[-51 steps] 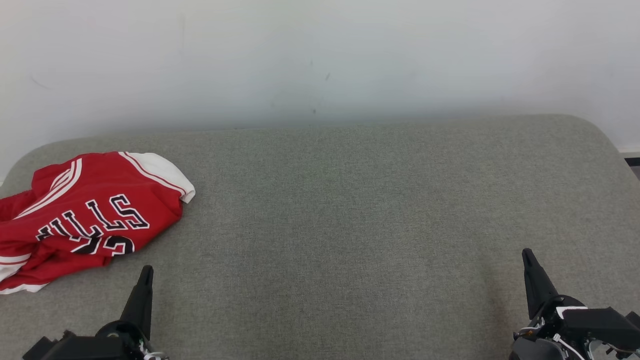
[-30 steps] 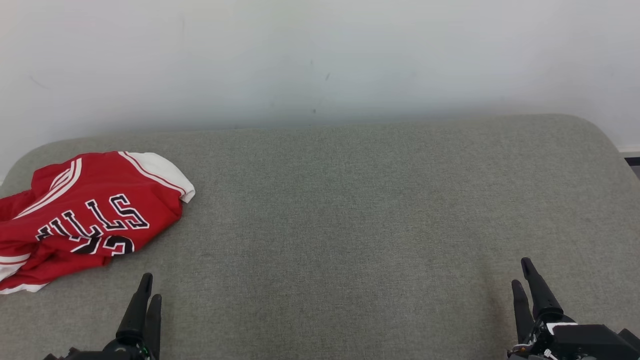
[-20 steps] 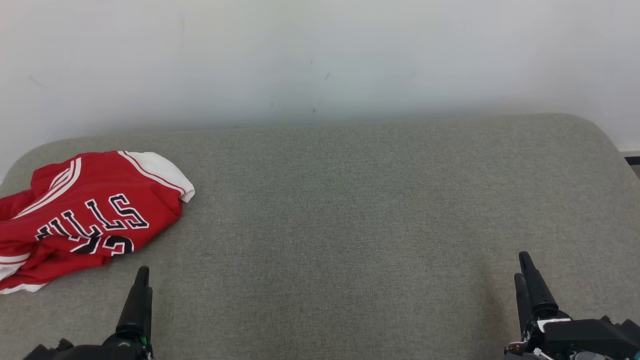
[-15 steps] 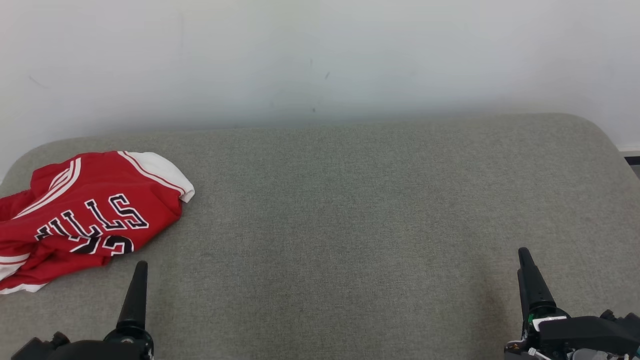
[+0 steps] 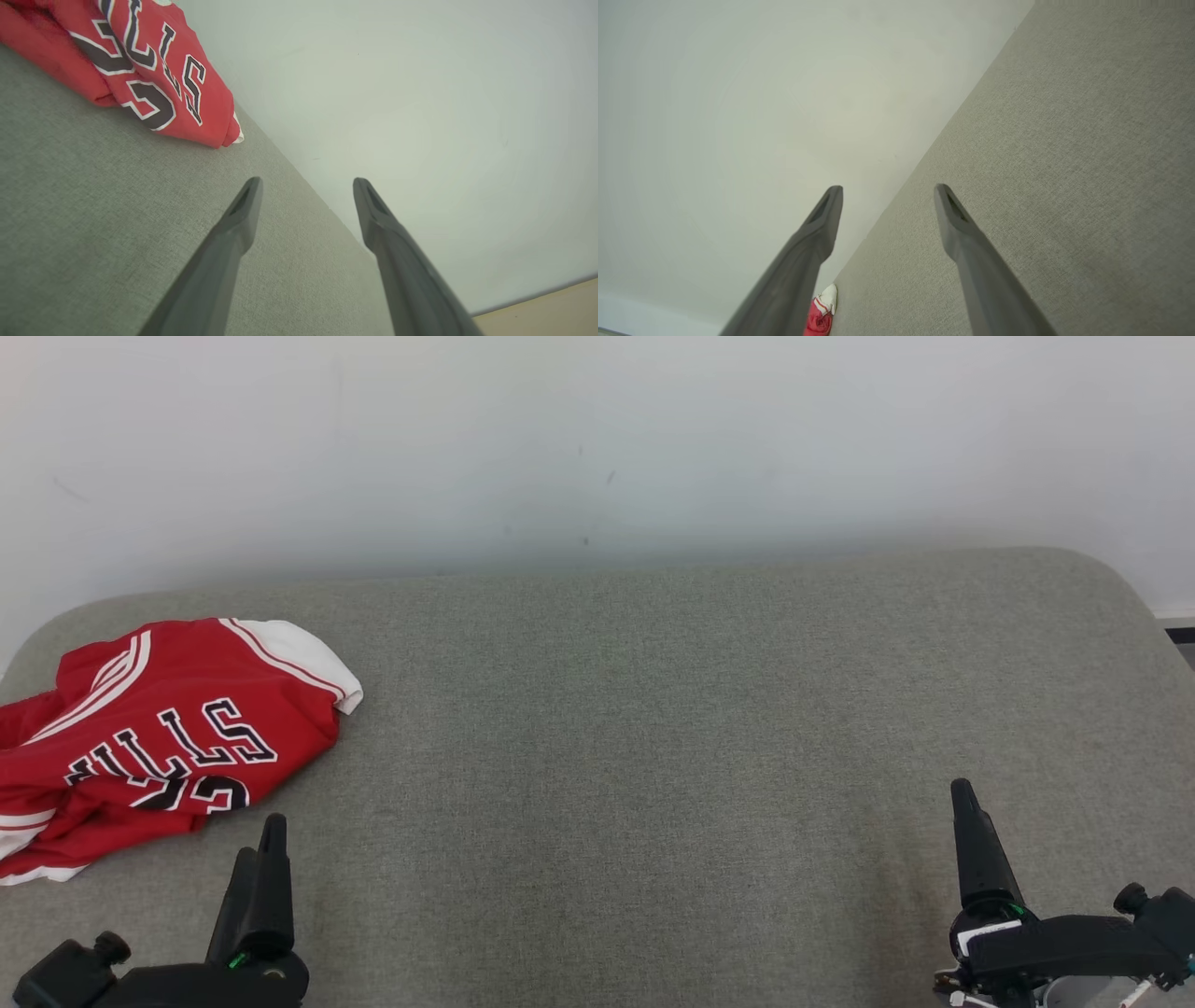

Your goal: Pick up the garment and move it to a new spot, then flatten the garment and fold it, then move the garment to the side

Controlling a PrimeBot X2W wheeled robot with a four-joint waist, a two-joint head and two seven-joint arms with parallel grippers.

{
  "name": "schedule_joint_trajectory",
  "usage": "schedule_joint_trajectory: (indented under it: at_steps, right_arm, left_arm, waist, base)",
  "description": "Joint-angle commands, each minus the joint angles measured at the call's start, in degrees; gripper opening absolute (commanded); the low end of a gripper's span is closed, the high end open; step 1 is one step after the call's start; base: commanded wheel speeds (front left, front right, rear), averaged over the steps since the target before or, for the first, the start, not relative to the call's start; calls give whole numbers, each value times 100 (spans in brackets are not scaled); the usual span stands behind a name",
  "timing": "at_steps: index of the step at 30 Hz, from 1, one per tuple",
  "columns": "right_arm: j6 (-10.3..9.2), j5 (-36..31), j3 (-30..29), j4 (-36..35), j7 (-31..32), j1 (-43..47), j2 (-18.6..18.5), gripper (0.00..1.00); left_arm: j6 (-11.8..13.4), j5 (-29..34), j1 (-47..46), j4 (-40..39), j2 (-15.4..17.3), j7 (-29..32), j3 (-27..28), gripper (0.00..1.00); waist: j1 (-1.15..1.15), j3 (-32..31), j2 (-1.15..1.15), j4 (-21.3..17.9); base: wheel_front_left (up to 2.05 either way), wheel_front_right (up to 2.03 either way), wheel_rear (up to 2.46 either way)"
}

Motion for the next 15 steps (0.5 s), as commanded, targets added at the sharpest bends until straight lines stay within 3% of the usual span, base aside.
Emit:
schedule_joint_trajectory:
  at_steps: [1,8,15]
  right_arm:
    - [-3,-166,25,-117,-57,-48,-23,100]
    - [-4,-912,131,-210,-196,-26,-25,100]
    - [-5,-1648,239,-264,-327,-11,-26,100]
  left_arm:
    - [27,229,-17,-125,41,-62,-6,100]
    - [187,1175,42,-229,179,-200,-146,100]
    - [357,1738,95,-302,279,-332,-249,100]
  waist:
    - [0,0,0,-1]
    - [0,2,0,-5]
    - [0,6,0,-7]
  base:
    - [0,0,0]
    - [0,0,0]
    - [0,0,0]
